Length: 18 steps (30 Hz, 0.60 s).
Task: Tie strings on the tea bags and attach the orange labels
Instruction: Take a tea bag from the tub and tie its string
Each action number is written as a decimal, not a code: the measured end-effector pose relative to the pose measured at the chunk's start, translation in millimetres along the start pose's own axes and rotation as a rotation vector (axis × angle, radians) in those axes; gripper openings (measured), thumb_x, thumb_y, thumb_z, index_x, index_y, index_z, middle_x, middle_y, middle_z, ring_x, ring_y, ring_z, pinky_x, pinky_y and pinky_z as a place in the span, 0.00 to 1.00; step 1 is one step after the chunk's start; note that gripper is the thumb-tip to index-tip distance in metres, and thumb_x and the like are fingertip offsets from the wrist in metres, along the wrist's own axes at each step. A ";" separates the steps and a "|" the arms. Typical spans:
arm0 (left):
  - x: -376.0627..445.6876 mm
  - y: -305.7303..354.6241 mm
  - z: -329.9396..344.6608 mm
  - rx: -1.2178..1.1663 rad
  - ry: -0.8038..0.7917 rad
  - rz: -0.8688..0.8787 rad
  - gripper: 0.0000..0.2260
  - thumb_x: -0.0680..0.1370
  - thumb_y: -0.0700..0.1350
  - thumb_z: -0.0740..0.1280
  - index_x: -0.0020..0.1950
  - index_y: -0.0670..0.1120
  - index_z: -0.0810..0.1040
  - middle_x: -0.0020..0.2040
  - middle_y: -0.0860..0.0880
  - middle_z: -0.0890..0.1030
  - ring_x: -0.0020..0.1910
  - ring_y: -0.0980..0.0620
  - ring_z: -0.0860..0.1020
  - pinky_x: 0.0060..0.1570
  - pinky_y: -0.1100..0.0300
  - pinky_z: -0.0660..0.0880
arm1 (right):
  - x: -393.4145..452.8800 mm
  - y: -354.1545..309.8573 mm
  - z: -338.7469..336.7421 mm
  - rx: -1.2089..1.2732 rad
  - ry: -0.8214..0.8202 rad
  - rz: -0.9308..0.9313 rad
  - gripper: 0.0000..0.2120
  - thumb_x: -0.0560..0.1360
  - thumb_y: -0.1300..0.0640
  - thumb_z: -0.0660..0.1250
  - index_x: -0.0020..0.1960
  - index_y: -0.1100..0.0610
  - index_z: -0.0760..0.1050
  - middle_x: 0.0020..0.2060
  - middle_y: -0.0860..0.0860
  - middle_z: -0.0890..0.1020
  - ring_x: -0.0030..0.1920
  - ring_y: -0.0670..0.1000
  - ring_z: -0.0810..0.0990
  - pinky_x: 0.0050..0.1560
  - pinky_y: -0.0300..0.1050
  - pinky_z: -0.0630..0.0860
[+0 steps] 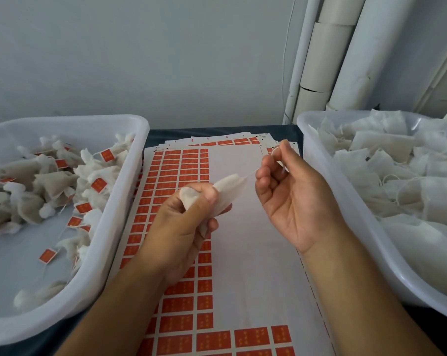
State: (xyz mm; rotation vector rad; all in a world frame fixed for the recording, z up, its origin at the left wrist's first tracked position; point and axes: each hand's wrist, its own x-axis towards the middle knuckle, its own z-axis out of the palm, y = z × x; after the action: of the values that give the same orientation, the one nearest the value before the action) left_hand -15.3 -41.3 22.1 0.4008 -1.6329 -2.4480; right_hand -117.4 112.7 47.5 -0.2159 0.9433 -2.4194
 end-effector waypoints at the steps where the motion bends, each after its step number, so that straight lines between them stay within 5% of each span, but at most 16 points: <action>1: 0.7 0.3 -0.7 -0.049 0.015 -0.018 0.15 0.60 0.58 0.77 0.44 0.55 0.87 0.47 0.50 0.86 0.42 0.52 0.85 0.34 0.66 0.79 | 0.0 0.3 0.8 0.000 0.002 -0.005 0.11 0.75 0.50 0.71 0.38 0.55 0.83 0.37 0.52 0.83 0.36 0.47 0.83 0.35 0.39 0.80; 5: 3.3 -1.0 -1.0 -0.066 0.043 0.002 0.16 0.64 0.55 0.78 0.46 0.48 0.87 0.48 0.46 0.85 0.38 0.51 0.81 0.33 0.65 0.80 | -0.2 -0.3 2.9 0.045 0.011 -0.052 0.11 0.76 0.52 0.71 0.37 0.56 0.81 0.35 0.52 0.83 0.34 0.47 0.81 0.33 0.38 0.78; 11: 4.2 -5.5 -2.4 0.102 0.057 0.040 0.16 0.64 0.59 0.77 0.45 0.51 0.86 0.47 0.47 0.84 0.36 0.52 0.80 0.38 0.62 0.80 | -0.7 -2.3 3.0 0.063 0.014 -0.083 0.13 0.81 0.53 0.68 0.38 0.56 0.80 0.34 0.51 0.82 0.33 0.46 0.80 0.33 0.37 0.78; 16: 5.7 -7.9 -3.5 0.499 0.173 0.181 0.25 0.67 0.64 0.73 0.63 0.65 0.75 0.55 0.64 0.81 0.52 0.66 0.80 0.40 0.72 0.77 | -5.2 0.8 5.8 -0.234 -0.064 -0.136 0.17 0.82 0.51 0.65 0.37 0.51 0.83 0.36 0.52 0.84 0.36 0.46 0.83 0.38 0.38 0.80; 18: 6.0 -9.2 -3.9 0.696 0.309 0.329 0.24 0.69 0.67 0.73 0.62 0.64 0.72 0.53 0.63 0.79 0.50 0.62 0.81 0.39 0.71 0.78 | -8.0 2.4 7.6 -0.334 -0.109 -0.160 0.15 0.81 0.50 0.65 0.38 0.51 0.83 0.38 0.53 0.85 0.38 0.48 0.84 0.39 0.39 0.81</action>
State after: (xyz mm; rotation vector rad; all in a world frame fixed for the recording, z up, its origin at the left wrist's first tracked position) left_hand -19.7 -42.9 11.5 0.5117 -2.1485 -1.4525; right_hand -107.2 111.1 51.9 -0.5562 1.3193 -2.3485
